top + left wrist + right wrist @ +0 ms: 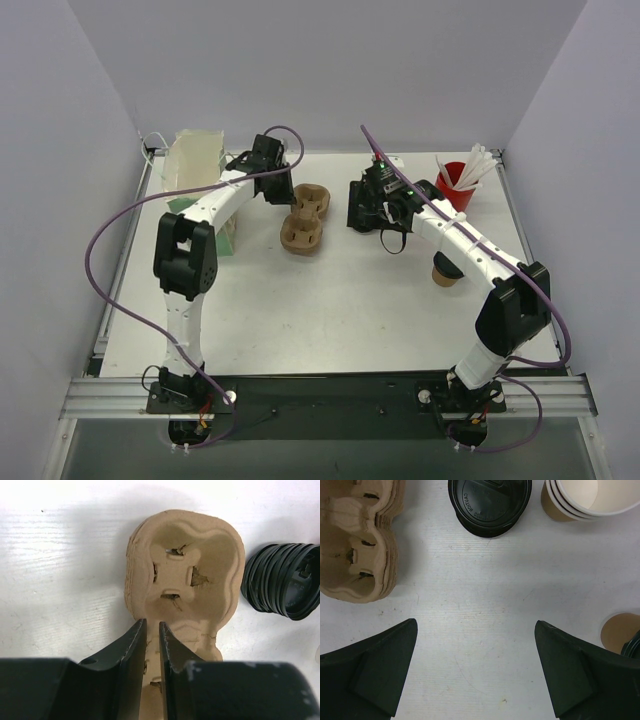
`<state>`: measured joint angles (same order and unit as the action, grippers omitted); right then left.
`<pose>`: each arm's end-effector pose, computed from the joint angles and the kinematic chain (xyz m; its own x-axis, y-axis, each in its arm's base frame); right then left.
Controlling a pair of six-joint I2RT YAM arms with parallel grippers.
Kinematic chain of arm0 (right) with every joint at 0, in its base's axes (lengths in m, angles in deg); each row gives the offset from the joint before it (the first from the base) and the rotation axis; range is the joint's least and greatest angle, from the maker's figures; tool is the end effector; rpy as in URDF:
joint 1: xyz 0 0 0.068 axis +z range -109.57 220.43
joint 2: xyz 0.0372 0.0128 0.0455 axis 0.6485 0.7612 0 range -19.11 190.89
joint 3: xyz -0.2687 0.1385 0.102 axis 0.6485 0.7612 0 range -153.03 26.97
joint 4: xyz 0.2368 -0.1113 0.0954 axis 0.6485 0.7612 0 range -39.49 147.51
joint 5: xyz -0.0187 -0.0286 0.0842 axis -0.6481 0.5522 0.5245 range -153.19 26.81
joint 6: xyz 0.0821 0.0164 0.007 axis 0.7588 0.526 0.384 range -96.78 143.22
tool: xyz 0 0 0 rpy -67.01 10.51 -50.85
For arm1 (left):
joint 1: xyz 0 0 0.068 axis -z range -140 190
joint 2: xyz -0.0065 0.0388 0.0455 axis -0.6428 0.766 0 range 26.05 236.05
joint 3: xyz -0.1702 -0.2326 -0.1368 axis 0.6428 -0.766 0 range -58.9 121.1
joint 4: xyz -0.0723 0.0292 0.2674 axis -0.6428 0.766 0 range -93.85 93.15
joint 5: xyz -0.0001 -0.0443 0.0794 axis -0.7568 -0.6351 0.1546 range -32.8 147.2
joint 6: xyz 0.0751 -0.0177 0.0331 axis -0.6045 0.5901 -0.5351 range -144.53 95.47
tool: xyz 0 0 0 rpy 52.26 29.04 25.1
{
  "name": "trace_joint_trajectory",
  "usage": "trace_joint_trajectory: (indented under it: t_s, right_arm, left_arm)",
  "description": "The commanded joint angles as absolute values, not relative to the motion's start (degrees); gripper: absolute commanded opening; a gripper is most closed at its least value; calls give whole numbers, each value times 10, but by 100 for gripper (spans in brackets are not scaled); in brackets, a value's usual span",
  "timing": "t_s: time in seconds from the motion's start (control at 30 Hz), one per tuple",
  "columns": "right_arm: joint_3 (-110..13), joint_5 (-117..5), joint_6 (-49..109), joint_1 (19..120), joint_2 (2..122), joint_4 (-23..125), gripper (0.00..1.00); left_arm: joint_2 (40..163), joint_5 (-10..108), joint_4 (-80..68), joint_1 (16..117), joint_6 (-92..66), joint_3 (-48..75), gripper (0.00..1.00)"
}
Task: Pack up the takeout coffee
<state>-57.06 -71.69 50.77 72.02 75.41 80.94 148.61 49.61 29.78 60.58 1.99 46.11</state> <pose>0.3678 0.2135 0.3390 -0.6903 0.1125 -0.7147 -0.1170 0.9575 0.2637 0.5104 -0.2019 0.2395 -0.8428 -0.1563 -0.5150 0.0555 0.9266 -0.3720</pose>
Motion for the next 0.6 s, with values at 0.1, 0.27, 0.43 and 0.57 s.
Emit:
trace_joint_trajectory:
  t_s: [0.1, 0.27, 0.43, 0.57]
  right_arm:
    - [-577, -723, 503, 725, 759, 821, 97]
    - [-577, -722, 502, 725, 761, 821, 97]
    - [-578, -720, 502, 725, 763, 821, 97]
    - [-578, -721, 502, 725, 761, 821, 97]
  left_arm:
    - [1512, 528, 334, 613, -6, 520, 26]
    - [1502, 532, 328, 620, -11, 504, 26]
    - [1501, 531, 333, 624, -14, 501, 27]
    - [1491, 531, 327, 625, -14, 487, 27]
